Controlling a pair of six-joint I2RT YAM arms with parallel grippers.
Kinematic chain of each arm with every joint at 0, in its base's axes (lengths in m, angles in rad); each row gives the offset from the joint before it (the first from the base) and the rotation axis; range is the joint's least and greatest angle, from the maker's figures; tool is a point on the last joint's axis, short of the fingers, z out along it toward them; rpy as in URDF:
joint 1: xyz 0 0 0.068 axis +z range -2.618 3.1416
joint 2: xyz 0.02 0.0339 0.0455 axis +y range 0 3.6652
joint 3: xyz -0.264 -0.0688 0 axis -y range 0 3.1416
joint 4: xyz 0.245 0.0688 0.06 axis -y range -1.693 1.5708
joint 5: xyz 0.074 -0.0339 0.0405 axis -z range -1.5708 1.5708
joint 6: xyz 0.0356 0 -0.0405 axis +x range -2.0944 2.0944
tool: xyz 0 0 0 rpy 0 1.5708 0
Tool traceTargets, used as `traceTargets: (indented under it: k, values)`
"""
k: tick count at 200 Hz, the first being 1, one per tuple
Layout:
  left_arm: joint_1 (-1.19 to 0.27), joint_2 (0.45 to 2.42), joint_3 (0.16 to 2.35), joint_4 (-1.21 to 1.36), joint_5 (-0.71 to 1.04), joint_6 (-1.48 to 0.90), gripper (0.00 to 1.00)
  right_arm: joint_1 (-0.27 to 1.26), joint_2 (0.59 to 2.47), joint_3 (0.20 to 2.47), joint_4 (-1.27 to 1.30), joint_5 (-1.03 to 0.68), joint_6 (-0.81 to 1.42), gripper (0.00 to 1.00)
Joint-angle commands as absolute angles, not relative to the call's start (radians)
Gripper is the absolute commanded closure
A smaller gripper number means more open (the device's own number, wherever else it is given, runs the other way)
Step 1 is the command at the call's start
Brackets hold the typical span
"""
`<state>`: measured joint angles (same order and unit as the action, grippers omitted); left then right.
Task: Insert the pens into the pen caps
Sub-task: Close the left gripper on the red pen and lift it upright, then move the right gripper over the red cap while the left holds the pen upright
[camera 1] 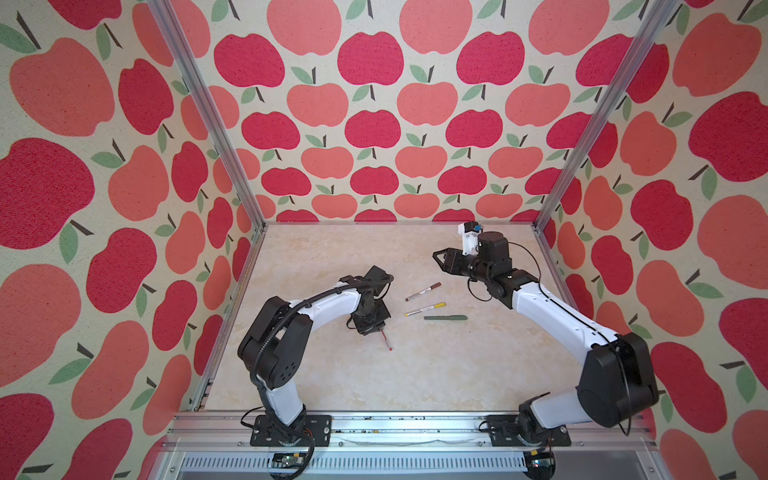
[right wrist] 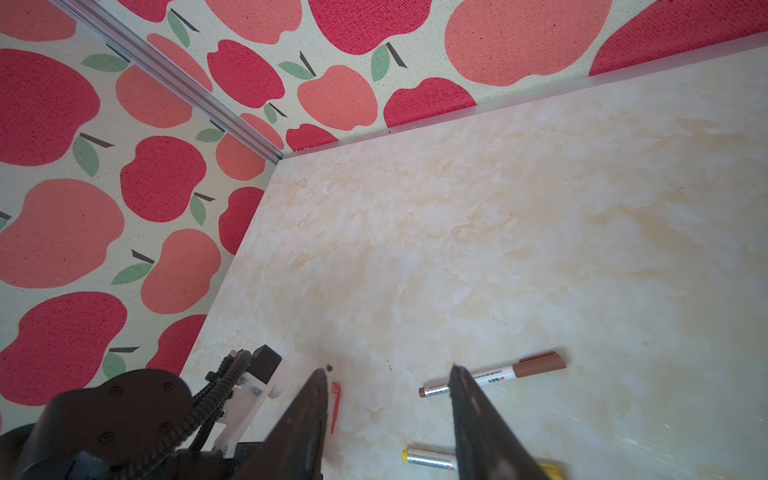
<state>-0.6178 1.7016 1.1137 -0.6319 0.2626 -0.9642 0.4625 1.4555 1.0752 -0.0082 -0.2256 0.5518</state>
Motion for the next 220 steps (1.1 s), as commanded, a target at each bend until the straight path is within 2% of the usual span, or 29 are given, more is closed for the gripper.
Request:
traceTargets:
  k: [1, 43, 85, 113, 149, 220]
  values:
    - [-0.616, 1.567, 1.074, -0.597, 0.311, -0.738, 1.00, 0.479, 1.483, 1.136, -0.033, -0.226, 0.524, 0.50]
    - [-0.571, 1.182, 0.962, -0.655, 0.301, -0.473, 1.00, 0.585, 1.694, 1.354, -0.251, -0.236, 0.376, 0.48]
    - [-0.538, 0.670, 0.748, -0.566, 0.210, -0.521, 1.00, 0.729, 1.935, 1.589, -0.451, -0.154, 0.252, 0.41]
    - [-0.535, 0.444, 0.682, -0.626, 0.152, -0.550, 1.00, 0.809, 2.045, 1.695, -0.535, -0.099, 0.212, 0.39]
    - [-0.534, 0.352, 0.657, -0.672, 0.118, -0.533, 1.00, 0.895, 2.145, 1.781, -0.634, -0.029, 0.187, 0.39]
    - [-0.527, 0.421, 0.616, -0.554, 0.194, -0.471, 1.00, 0.987, 2.301, 1.900, -0.735, 0.058, 0.204, 0.44]
